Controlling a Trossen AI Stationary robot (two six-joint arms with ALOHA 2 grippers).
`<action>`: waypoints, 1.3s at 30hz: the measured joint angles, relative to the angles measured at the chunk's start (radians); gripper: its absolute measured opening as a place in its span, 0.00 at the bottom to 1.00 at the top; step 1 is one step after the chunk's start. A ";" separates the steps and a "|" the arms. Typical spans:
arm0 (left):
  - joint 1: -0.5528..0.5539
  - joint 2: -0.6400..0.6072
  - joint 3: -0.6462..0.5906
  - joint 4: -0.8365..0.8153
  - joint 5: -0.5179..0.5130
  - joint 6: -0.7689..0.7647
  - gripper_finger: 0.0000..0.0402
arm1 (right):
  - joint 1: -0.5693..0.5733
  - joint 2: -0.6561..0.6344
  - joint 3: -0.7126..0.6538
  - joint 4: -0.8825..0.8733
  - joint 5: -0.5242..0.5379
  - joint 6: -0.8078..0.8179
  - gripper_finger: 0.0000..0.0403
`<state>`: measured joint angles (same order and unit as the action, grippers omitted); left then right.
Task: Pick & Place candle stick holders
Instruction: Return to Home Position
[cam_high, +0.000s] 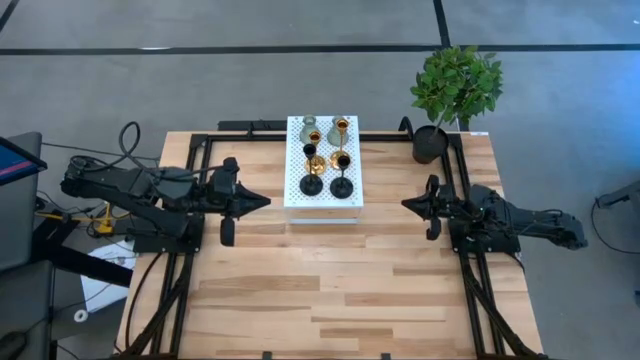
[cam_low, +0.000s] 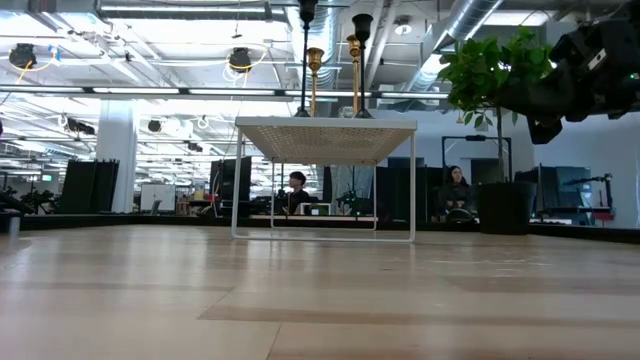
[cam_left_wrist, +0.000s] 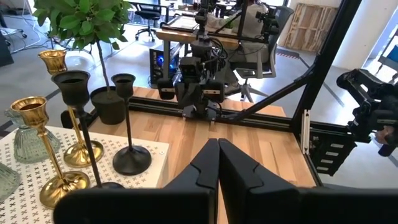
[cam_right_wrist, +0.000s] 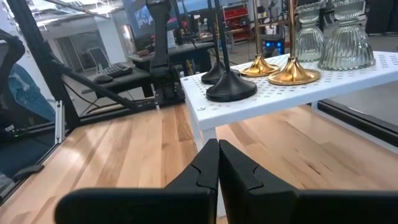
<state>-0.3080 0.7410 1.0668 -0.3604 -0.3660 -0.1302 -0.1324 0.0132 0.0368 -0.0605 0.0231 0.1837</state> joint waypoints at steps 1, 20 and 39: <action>0.000 0.000 0.000 0.002 0.000 -0.004 0.01 | 0.000 0.000 0.000 0.000 0.000 0.000 0.00; 0.024 -0.161 -0.002 -0.041 0.084 0.101 0.01 | 0.000 0.000 0.000 -0.001 0.002 0.000 0.00; 0.024 -0.533 -0.200 -0.059 0.148 0.110 0.01 | 0.000 0.001 -0.001 -0.002 0.003 0.000 0.00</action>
<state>-0.2836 0.2077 0.8664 -0.4194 -0.2183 -0.0203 -0.1325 0.0139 0.0360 -0.0624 0.0257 0.1841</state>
